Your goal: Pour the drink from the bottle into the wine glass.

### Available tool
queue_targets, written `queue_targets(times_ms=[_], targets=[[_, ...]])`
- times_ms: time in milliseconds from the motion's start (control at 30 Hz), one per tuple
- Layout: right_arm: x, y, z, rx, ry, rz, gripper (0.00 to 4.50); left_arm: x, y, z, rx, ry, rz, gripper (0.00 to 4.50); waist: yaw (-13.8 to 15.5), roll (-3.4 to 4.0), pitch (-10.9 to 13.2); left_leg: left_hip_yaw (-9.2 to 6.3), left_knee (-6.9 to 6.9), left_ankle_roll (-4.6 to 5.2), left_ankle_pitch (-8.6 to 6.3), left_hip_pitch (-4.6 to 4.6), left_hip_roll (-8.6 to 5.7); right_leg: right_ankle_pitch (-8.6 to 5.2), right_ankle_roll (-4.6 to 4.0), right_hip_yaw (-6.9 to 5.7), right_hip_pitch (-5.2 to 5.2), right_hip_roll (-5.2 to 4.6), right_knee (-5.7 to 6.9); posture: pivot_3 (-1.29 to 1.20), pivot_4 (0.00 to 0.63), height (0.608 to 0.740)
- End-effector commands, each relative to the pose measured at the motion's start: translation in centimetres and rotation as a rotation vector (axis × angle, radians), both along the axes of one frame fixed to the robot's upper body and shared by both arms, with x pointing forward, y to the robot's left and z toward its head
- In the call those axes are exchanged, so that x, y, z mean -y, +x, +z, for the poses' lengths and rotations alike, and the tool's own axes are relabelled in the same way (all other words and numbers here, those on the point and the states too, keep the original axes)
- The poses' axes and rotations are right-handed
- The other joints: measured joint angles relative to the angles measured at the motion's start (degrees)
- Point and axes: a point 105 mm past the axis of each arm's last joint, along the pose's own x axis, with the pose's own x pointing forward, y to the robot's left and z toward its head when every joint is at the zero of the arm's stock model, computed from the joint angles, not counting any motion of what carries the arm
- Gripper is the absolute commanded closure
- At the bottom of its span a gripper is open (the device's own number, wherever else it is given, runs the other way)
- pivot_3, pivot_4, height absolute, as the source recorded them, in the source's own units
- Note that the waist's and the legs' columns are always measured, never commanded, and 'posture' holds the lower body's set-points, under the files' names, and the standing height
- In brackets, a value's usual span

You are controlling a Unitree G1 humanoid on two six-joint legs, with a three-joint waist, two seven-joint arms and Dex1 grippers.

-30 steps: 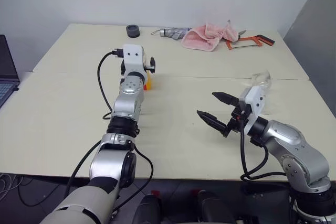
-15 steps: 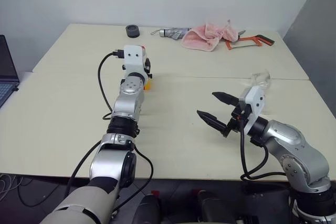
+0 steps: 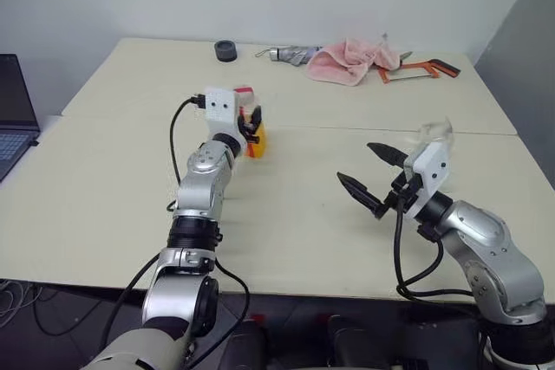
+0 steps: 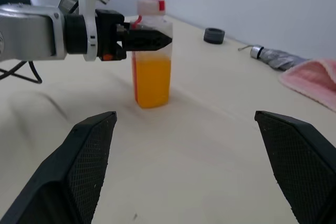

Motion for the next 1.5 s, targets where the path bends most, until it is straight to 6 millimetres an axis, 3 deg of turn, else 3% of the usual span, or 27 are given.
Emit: queue_targets(times_ms=[33, 167, 267, 400, 600, 900, 1133, 1267, 1500], targets=[[1.0, -1.5, 0.7, 0.022, -0.016, -0.003, 0.0, 4.1, -2.4, 2.0, 0.077, 0.007, -0.265, 2.56, 0.22, 0.01, 0.01, 0.01, 0.0, 0.0, 0.0, 0.0, 0.0, 0.0, 0.0, 0.01, 0.0, 0.0, -0.01, 0.0, 0.15, 0.74], [1.5, -3.6, 0.6, -0.031, -0.035, 0.022, 0.0, 7.5, -5.3, 1.3, 0.086, 0.072, -0.555, 2.56, 0.24, 0.06, 0.02, 0.03, 0.0, 0.04, -0.02, 0.02, -0.05, 0.0, -0.01, 0.02, 0.0, 0.1, 0.0, 0.0, 0.15, 0.74], [1.2, -4.5, 1.9, -0.042, 0.001, 0.031, 0.0, 9.7, -7.5, 1.0, 0.119, 0.164, -0.766, 2.56, -0.1, 0.1, 0.01, 0.02, 0.0, 0.05, -0.02, 0.04, -0.03, -0.01, -0.02, 0.02, 0.0, 0.19, 0.04, 0.0, 0.15, 0.74], [0.5, -5.2, 2.9, -0.036, -0.007, 0.042, 0.0, 11.0, -9.6, 0.6, 0.116, 0.202, -0.986, 2.56, -0.89, 0.1, 0.01, -0.02, -0.01, 0.1, 0.02, 0.09, -0.03, -0.02, -0.02, 0.01, 0.02, 0.21, 0.12, 0.0, 0.15, 0.74], [-0.4, -5.9, 4.4, -0.013, 0.021, 0.074, 0.0, 11.3, -11.0, 0.4, 0.097, 0.201, -1.197, 2.56, -1.03, 0.11, 0.01, -0.03, 0.0, 0.12, 0.03, 0.09, -0.03, -0.02, -0.02, 0.02, 0.02, 0.27, 0.14, 0.0, 0.15, 0.74], [-2.2, -4.5, 4.9, -0.019, 0.01, 0.109, 0.0, 10.9, -8.9, -0.3, 0.108, 0.269, -1.192, 2.56, -1.03, 0.12, 0.01, -0.05, 0.01, 0.13, 0.03, 0.06, -0.04, -0.02, -0.02, 0.01, 0.03, 0.28, 0.09, 0.0, 0.15, 0.74], [-3.9, -2.3, 4.6, -0.02, 0.009, 0.117, 0.0, 10.8, -8.6, -0.9, 0.128, 0.289, -1.169, 2.56, -1.03, 0.12, 0.01, -0.05, 0.0, 0.14, 0.03, 0.04, -0.03, -0.02, -0.02, 0.0, 0.02, 0.27, 0.06, 0.0, 0.15, 0.74], [-4.0, -0.9, 4.5, -0.007, 0.027, 0.086, 0.0, 10.6, -8.8, -0.8, 0.136, 0.282, -1.165, 2.57, -1.03, 0.12, 0.01, -0.05, 0.01, 0.14, 0.03, 0.04, -0.04, -0.02, -0.02, 0.0, 0.02, 0.26, 0.06, 0.0, 0.15, 0.74], [-3.7, -0.2, 4.3, 0.002, 0.045, 0.064, 0.0, 10.3, -8.7, -0.7, 0.131, 0.274, -1.159, 2.57, -1.03, 0.13, 0.01, -0.04, 0.0, 0.14, 0.03, 0.03, -0.02, -0.02, -0.02, 0.0, 0.0, 0.26, 0.06, 0.0, 0.15, 0.74]])
